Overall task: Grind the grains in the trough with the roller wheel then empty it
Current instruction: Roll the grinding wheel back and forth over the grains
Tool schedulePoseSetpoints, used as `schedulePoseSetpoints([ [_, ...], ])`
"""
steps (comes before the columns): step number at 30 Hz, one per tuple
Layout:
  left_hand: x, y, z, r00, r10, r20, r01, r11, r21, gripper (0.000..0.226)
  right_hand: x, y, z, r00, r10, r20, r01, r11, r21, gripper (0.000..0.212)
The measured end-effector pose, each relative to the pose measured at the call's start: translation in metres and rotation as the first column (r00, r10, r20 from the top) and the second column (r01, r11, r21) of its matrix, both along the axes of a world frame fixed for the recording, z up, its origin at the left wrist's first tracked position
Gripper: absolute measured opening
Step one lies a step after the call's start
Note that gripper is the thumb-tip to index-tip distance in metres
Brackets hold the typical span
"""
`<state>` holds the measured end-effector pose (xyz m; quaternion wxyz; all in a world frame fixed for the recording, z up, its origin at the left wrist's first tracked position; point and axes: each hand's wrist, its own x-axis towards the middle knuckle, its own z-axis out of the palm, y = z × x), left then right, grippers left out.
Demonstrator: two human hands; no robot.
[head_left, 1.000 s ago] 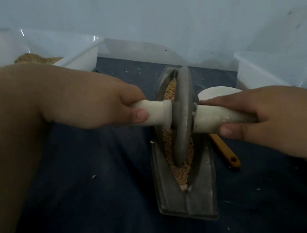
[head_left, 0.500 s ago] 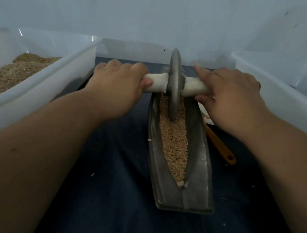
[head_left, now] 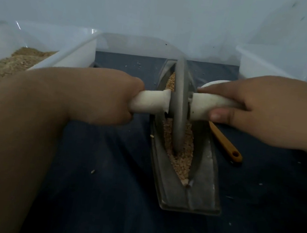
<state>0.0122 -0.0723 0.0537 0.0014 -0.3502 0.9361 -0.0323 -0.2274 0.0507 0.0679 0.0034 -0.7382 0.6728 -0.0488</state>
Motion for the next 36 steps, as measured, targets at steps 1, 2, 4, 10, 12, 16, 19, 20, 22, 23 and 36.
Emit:
schedulePoseSetpoints([
  [1,-0.003,-0.005,-0.004,0.999,0.021,-0.038,-0.022,1.000,-0.022,0.023,-0.002,-0.004,-0.004,1.000,-0.012,0.010,0.012,0.999,-0.031,0.086],
  [2,-0.006,-0.010,-0.008,0.995,0.039,-0.087,-0.045,0.997,-0.067,0.025,-0.004,-0.009,-0.010,1.000,-0.024,0.019,0.026,0.997,-0.071,0.082],
  [4,-0.014,-0.018,-0.018,0.977,0.048,-0.206,-0.093,0.971,-0.218,0.026,-0.010,-0.021,-0.024,0.998,-0.059,0.013,0.061,0.978,-0.198,0.071],
  [10,-0.037,-0.027,-0.036,0.926,0.109,-0.362,-0.272,0.857,-0.438,0.028,-0.013,-0.048,-0.042,0.974,-0.165,-0.156,0.077,0.886,-0.458,0.063],
  [12,-0.036,-0.029,-0.034,0.931,0.105,-0.349,-0.255,0.873,-0.416,0.026,-0.015,-0.047,-0.040,0.982,-0.152,-0.111,0.093,0.905,-0.415,0.065],
  [16,-0.021,-0.024,-0.018,0.981,0.095,-0.171,-0.138,0.954,-0.265,0.031,-0.013,-0.029,-0.022,0.996,-0.085,-0.028,0.077,0.974,-0.211,0.071],
  [19,-0.006,-0.012,-0.004,0.997,0.072,0.015,-0.070,0.991,-0.110,0.033,-0.004,-0.011,-0.008,0.999,-0.035,-0.038,0.030,0.994,-0.108,0.073],
  [20,-0.002,-0.007,0.000,0.996,0.060,0.062,-0.056,0.997,-0.059,0.033,-0.001,-0.006,-0.005,0.999,-0.019,-0.033,0.016,0.996,-0.084,0.074],
  [22,0.003,0.001,0.005,0.995,0.033,0.090,-0.036,0.999,0.035,0.035,0.003,0.004,0.001,1.000,-0.002,-0.025,0.001,0.999,-0.050,0.076],
  [23,0.004,0.003,0.007,0.997,0.025,0.074,-0.030,0.997,0.073,0.037,0.003,0.007,0.003,1.000,0.001,-0.017,-0.001,1.000,-0.031,0.079],
  [36,-0.037,-0.032,-0.038,0.925,0.100,-0.367,-0.265,0.861,-0.434,0.024,-0.011,-0.047,-0.041,0.975,-0.171,-0.144,0.091,0.892,-0.442,0.068],
])
